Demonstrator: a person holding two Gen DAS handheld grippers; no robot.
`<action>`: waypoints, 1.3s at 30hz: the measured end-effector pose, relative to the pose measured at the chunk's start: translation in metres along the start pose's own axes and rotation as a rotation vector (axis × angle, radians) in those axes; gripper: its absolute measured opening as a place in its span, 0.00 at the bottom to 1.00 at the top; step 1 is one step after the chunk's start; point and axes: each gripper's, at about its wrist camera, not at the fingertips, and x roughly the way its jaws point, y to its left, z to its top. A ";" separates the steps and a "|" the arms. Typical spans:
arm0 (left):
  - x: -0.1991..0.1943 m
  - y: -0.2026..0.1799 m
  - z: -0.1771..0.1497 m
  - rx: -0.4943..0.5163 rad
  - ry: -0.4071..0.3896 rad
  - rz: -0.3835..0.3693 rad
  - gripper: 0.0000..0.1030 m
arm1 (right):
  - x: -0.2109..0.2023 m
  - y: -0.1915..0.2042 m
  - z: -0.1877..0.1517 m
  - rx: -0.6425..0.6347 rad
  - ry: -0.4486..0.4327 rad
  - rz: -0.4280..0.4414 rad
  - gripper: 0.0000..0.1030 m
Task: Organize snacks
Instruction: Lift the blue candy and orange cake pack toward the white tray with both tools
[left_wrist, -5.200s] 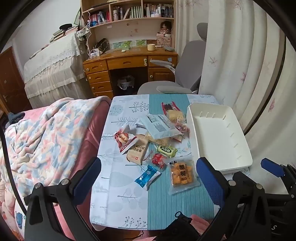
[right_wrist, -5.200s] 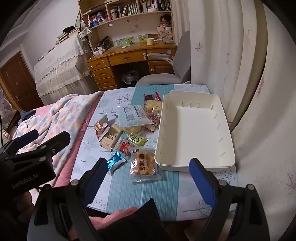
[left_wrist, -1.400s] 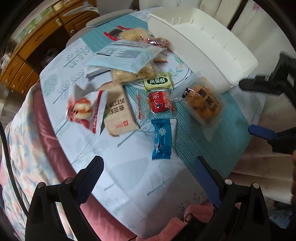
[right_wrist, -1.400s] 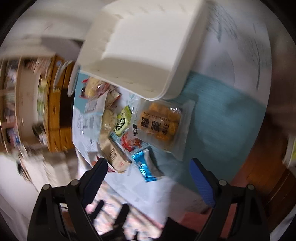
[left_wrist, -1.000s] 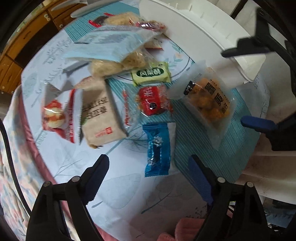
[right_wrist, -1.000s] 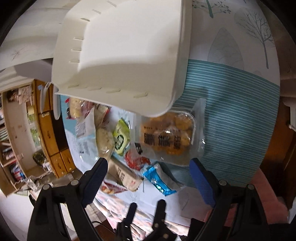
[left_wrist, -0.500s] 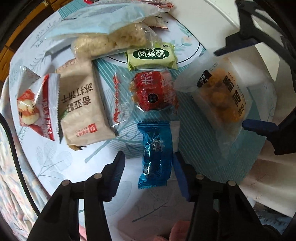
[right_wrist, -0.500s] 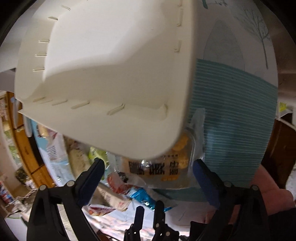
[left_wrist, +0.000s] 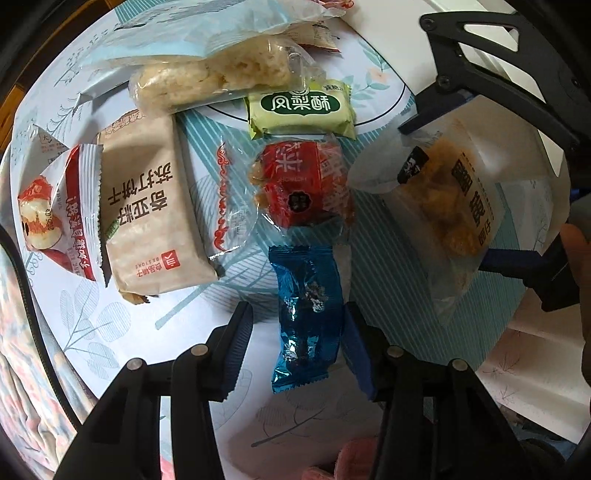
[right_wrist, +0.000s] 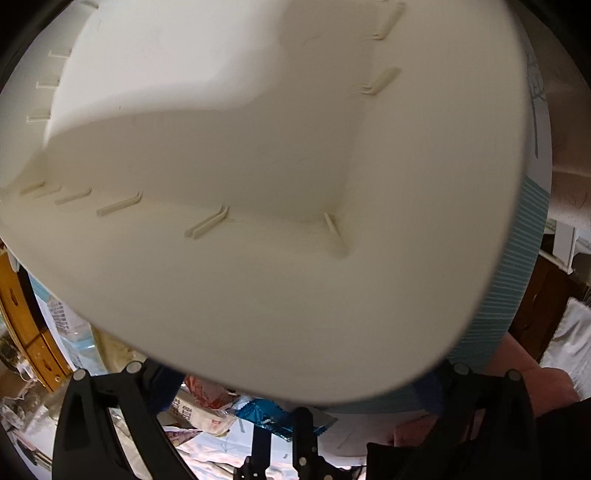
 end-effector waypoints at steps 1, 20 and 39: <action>-0.001 0.000 -0.001 -0.002 -0.003 -0.001 0.47 | 0.001 0.001 0.002 -0.016 0.001 -0.010 0.99; -0.004 0.044 -0.035 -0.133 -0.022 -0.057 0.27 | -0.011 -0.016 -0.005 -0.211 -0.049 0.071 0.78; -0.064 0.098 -0.106 -0.241 -0.168 -0.086 0.27 | -0.015 -0.066 -0.078 -0.294 -0.018 0.152 0.76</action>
